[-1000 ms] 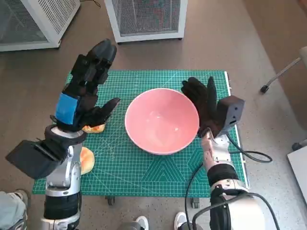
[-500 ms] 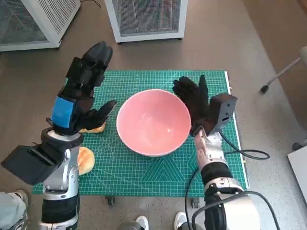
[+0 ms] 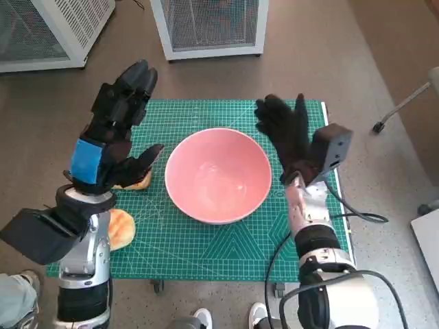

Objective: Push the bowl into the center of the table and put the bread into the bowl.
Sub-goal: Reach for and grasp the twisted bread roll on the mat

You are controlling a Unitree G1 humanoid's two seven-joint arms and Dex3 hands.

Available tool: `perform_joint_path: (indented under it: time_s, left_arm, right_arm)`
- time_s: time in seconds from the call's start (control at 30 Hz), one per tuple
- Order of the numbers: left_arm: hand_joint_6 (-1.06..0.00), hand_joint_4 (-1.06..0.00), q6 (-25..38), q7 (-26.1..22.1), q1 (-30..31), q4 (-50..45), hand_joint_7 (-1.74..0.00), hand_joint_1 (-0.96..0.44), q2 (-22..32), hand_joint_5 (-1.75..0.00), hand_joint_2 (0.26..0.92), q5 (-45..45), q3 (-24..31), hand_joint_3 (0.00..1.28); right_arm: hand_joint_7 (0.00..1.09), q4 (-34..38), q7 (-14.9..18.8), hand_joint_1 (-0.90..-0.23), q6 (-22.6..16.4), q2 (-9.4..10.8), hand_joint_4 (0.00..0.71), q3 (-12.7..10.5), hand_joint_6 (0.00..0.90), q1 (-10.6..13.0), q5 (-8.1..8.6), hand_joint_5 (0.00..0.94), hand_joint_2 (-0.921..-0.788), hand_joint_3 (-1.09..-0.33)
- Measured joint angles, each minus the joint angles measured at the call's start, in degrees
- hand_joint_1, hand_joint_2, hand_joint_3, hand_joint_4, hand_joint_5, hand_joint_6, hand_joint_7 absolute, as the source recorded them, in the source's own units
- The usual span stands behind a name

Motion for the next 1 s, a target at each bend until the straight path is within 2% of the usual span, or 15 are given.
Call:
perform_joint_path:
  time_s: [0.1, 0.3, 0.4, 0.5, 0.6, 0.77, 0.93, 1.0]
  left_arm:
    - [-0.1, -0.22, 0.2, 0.0, 0.0, 0.0, -0.41, -0.69, 0.0, 0.0, 0.921, 0.0, 0.0, 0.33]
    - [-0.1, -0.22, 0.4, 0.2, -0.1, 0.0, -0.41, -0.7, 0.1, 0.0, 0.921, 0.1, 0.0, 0.33]
    - [-0.1, -0.22, 0.4, 0.2, -0.2, 0.0, -0.4, -0.7, 0.2, 0.0, 0.921, 0.2, 0.0, 0.33]
    - [-0.1, -0.22, 0.4, 0.2, -0.4, 0.0, -0.4, -0.7, 0.5, 0.0, 0.921, 0.3, 0.0, 0.33]
    - [-0.11, -0.22, 0.4, 0.2, -0.6, 0.0, -0.4, -0.7, 1.1, 0.0, 0.921, 0.5, 0.0, 0.33]
    - [-0.11, -0.22, 0.1, 0.2, -1.0, 0.0, -0.4, -0.69, 2.3, 0.0, 0.921, 0.6, 0.4, 0.33]
    - [-0.1, -0.22, 0.4, -0.6, -1.0, -0.7, -0.39, -0.65, 4.2, 0.0, 0.921, 0.4, 1.0, 0.29]
    - [-0.1, -0.22, 1.3, -1.0, -1.0, -2.0, -0.39, -0.62, 5.2, 0.0, 0.921, 0.2, 1.7, 0.22]
  right_arm:
    - [0.13, -2.1, 2.3, -0.61, -3.2, -0.1, 0.197, -0.2, 0.268, -0.6, 1.0, 0.003, -0.921, -0.75]
    - [0.12, -8.1, 9.4, -0.642, -10.5, 0.7, 0.198, -0.1, 0.265, -0.6, 4.4, 0.003, -0.921, -0.744]
    - [0.12, -11.1, 12.5, -0.654, -12.9, 1.1, 0.199, 0.3, 0.265, -0.3, 5.81, 0.003, -0.921, -0.742]
    - [0.12, -14.7, 15.9, -0.696, -14.7, 1.4, 0.204, 1.1, 0.265, 0.4, 7.27, 0.005, -0.921, -0.72]
    - [0.12, -18.4, 19.0, -0.707, -15.8, 1.7, 0.206, 2.3, 0.268, 1.6, 8.58, 0.005, -0.921, -0.711]
    - [0.12, -23.7, 22.3, -0.712, -16.2, 1.8, 0.211, 4.1, 0.278, 4.2, 9.64, 0.006, -0.921, -0.697]
    - [0.12, -27.5, 23.1, -0.712, -15.8, 1.9, 0.215, 5.6, 0.284, 6.6, 10.43, 0.007, -0.921, -0.69]
    - [0.12, -28.5, 23.1, -0.708, -15.6, 1.9, 0.216, 6.0, 0.285, 7.3, 10.52, 0.006, -0.921, -0.689]
